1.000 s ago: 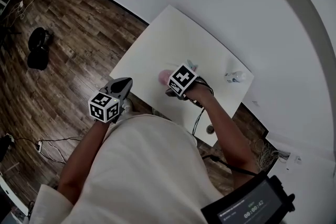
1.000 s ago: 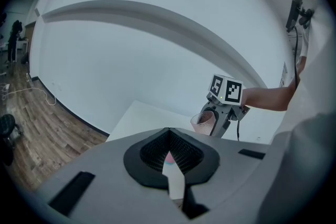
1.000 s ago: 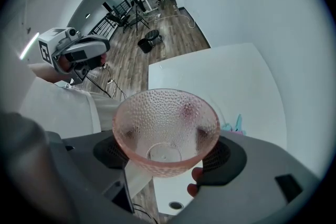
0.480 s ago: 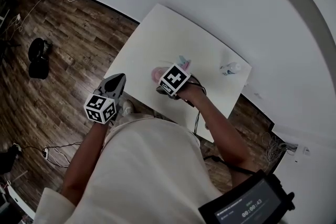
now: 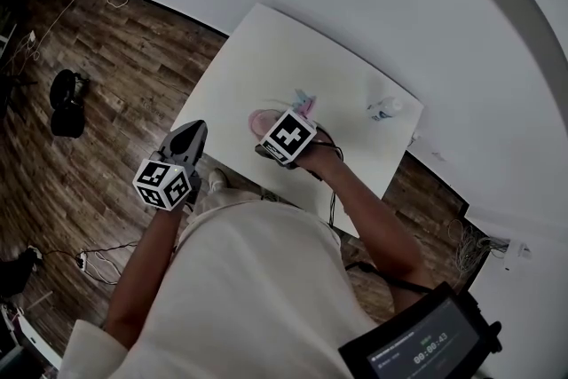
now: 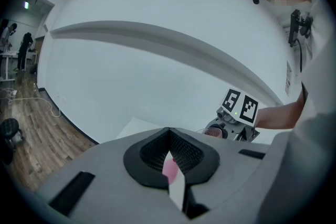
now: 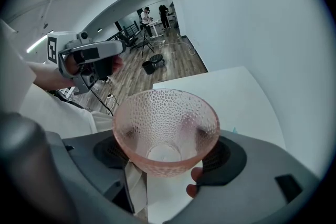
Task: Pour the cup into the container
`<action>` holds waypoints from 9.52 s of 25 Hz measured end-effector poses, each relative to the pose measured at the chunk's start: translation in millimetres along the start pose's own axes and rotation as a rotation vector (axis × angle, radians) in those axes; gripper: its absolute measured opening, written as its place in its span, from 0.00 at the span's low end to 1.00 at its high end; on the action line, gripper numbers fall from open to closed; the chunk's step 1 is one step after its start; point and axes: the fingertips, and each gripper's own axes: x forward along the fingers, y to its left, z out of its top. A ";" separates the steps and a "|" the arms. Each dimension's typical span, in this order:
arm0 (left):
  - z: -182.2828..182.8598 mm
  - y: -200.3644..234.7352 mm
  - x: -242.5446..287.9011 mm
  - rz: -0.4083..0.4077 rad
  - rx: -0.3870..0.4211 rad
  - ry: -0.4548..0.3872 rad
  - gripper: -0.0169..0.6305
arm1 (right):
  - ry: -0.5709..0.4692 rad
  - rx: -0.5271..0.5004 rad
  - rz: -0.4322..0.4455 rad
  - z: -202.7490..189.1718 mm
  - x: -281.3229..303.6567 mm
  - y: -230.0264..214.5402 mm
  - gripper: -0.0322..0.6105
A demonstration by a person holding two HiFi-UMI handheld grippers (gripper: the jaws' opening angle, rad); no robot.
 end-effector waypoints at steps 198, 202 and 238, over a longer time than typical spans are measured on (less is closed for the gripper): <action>-83.0 -119.9 67.4 -0.209 0.112 0.268 0.04 | -0.404 -0.061 -0.287 -104.8 -27.7 -46.5 0.64; -85.5 -117.3 70.5 -0.210 0.121 0.277 0.04 | -0.407 -0.063 -0.295 -105.0 -20.2 -53.2 0.64; -125.5 -109.0 80.1 -0.191 0.138 0.388 0.04 | -0.385 -0.049 -0.315 -128.3 40.6 -78.1 0.64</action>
